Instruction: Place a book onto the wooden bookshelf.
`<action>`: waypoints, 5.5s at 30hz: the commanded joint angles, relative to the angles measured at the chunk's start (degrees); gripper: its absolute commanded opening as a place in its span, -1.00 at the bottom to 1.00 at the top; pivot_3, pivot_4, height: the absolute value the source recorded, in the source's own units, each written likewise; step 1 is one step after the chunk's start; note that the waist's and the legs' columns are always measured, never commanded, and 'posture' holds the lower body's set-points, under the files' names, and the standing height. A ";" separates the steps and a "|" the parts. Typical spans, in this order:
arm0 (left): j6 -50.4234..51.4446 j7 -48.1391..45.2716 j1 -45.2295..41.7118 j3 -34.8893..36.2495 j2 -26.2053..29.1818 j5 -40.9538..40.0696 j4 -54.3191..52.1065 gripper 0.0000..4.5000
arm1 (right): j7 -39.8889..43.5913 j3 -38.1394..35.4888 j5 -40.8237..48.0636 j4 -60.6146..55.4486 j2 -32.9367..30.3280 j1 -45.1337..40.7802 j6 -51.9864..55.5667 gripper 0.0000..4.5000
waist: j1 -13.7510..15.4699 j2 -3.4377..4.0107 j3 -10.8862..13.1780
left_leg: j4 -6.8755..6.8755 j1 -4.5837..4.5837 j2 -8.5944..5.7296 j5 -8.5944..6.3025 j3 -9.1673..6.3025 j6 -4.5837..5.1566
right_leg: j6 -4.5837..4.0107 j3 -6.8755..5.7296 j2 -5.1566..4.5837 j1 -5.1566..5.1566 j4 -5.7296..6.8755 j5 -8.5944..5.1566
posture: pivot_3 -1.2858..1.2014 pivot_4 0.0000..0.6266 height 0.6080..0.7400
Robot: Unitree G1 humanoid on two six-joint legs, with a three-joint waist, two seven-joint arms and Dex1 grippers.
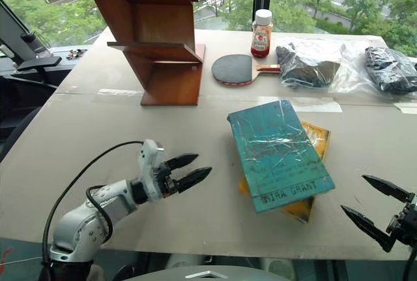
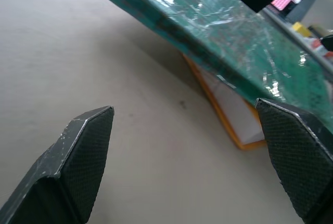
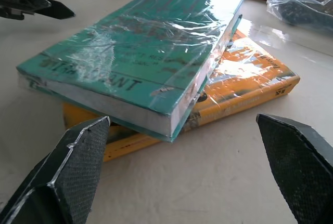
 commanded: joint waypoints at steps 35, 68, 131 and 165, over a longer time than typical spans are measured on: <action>47.96 22.54 -34.30 20.90 -29.87 -17.21 30.95 -0.98 | -0.09 -11.22 6.68 -11.84 0.84 3.12 8.58 1.00 | 0.00 -0.28 0.04 | 0.09 -0.12 -0.11 0.00 -0.23 0.00 | 0.00 -0.10 0.04 0.07 -0.06 0.00 | 0.03 -0.52 1.00; -36.01 21.18 -52.44 -12.51 1.93 72.37 14.67 -0.98 | -4.74 -7.53 11.23 -5.65 -5.43 -17.31 14.29 1.00 | 0.46 -0.37 0.20 | -0.06 -0.30 -0.09 0.00 -0.17 -0.01 | 0.08 -0.09 0.04 0.08 -0.47 0.31 | 0.03 -0.52 1.00; -4.79 14.69 -39.93 -7.44 -13.56 127.28 6.22 0.95 | -13.74 1.63 18.10 -2.72 -4.80 -41.47 24.54 1.00 | 0.02 -0.37 0.26 | 0.12 -0.15 -0.05 -0.01 -0.20 0.02 | 0.09 -0.04 0.10 0.06 0.15 0.32 | 0.03 -0.52 1.00; -66.04 42.02 -48.50 -8.79 -36.13 65.58 64.04 -0.98 | -11.69 -1.29 16.28 -2.25 -6.00 -39.23 23.65 1.00 | 0.78 -0.39 0.24 | 0.24 -0.22 -0.15 0.00 -0.22 0.02 | 0.17 -0.05 0.07 0.11 0.04 0.37 | 0.03 -0.52 1.00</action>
